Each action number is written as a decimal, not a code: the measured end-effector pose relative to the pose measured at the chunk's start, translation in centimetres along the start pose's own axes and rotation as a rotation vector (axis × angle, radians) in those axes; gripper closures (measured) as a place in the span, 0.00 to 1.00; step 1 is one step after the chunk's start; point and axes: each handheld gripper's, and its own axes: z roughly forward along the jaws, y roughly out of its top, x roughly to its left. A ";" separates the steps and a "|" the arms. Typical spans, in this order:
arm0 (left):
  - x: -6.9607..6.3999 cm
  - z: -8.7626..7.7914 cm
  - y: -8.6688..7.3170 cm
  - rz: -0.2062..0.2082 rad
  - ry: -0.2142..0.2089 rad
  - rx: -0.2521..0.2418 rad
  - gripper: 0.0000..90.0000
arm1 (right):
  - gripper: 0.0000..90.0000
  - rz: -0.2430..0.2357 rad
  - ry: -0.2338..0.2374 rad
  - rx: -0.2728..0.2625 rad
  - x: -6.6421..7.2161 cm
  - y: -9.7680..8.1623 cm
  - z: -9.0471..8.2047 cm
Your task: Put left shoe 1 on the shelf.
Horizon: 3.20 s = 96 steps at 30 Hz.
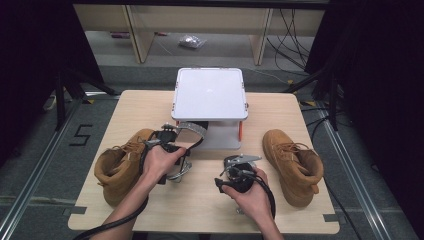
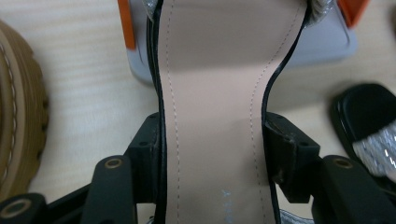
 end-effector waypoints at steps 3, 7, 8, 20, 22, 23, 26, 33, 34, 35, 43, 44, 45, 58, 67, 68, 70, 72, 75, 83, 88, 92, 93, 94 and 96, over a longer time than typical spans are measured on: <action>0.2 1.2 0.5 -0.027 0.008 -0.028 0.49 | 0.42 -0.002 0.001 -0.001 0.0 0.0 0.0; 0.2 2.3 0.4 -0.049 0.009 -0.039 0.49 | 0.42 -0.006 0.000 -0.005 0.0 0.0 0.0; 0.2 2.3 0.4 -0.049 0.009 -0.039 0.49 | 0.42 -0.006 0.000 -0.005 0.0 0.0 0.0; -0.3 4.1 0.7 -0.057 0.016 0.028 0.49 | 0.42 -0.002 -0.001 -0.002 0.1 0.0 0.1; -0.4 4.3 0.7 -0.071 0.017 0.028 0.49 | 0.42 -0.004 0.000 -0.005 0.0 0.0 0.2; -0.3 4.5 0.8 -0.082 0.014 0.036 0.48 | 0.42 0.002 0.002 -0.004 0.1 0.0 0.2; -0.2 4.9 0.8 -0.110 0.035 0.027 0.48 | 0.43 -0.004 0.000 -0.006 0.1 0.0 0.2; 0.0 5.1 0.6 -0.036 0.025 0.021 0.40 | 0.42 -0.012 0.013 0.006 -0.1 0.0 0.3; 0.0 5.1 0.6 -0.036 0.025 0.021 0.39 | 0.42 -0.012 0.013 0.006 -0.1 0.0 0.3; 0.0 4.9 0.6 -0.021 0.015 0.016 0.39 | 0.42 -0.010 0.010 0.006 0.0 0.0 0.3; -0.2 0.4 0.7 0.091 -0.005 -0.111 0.35 | 0.42 -0.016 -0.002 0.004 0.1 0.0 0.3; -0.2 0.4 0.7 0.091 -0.005 -0.111 0.38 | 0.42 -0.016 -0.002 0.004 0.1 0.0 0.3; -0.2 -0.7 0.4 0.114 -0.018 -0.115 0.43 | 0.42 -0.021 -0.005 -0.014 0.2 0.0 0.3; -0.6 -6.9 1.0 0.246 -0.061 -0.372 0.99 | 0.49 -0.023 0.010 0.004 0.8 0.1 1.0; -1.3 -6.9 6.0 0.309 -0.012 -0.527 0.99 | 0.82 -0.071 0.050 -0.024 1.6 0.7 2.6; -1.3 -6.9 6.0 0.309 -0.012 -0.527 1.00 | 0.82 -0.071 0.050 -0.024 1.6 0.7 2.6; -1.4 -6.3 7.0 0.312 0.007 -0.528 0.99 | 0.87 -0.066 0.055 -0.015 2.0 0.7 3.0; -1.5 -5.8 7.5 0.315 0.018 -0.523 0.99 | 0.91 -0.088 0.057 -0.037 2.3 0.7 3.4; -1.5 -4.7 7.9 0.320 0.040 -0.511 0.99 | 0.94 -0.109 0.064 -0.035 2.8 0.9 3.7; -0.5 -3.2 7.7 0.312 0.053 -0.490 1.00 | 0.95 -0.131 0.081 -0.038 3.8 1.0 4.6; -0.5 -3.1 7.7 0.319 0.053 -0.494 1.00 | 0.95 -0.133 0.093 -0.040 3.9 1.3 5.1; -0.3 -2.9 7.6 0.310 0.039 -0.511 1.00 | 0.94 -0.147 0.096 -0.048 3.7 1.5 5.6; -0.3 -2.9 7.6 0.317 0.046 -0.509 1.00 | 0.94 -0.149 0.098 -0.071 3.7 1.5 5.9; -0.3 -2.9 7.6 0.317 0.048 -0.508 1.00 | 0.94 -0.117 0.100 -0.033 4.0 1.5 5.7; -0.4 -2.9 7.6 0.318 0.052 -0.509 1.00 | 0.94 -0.135 0.098 -0.071 4.1 1.4 6.2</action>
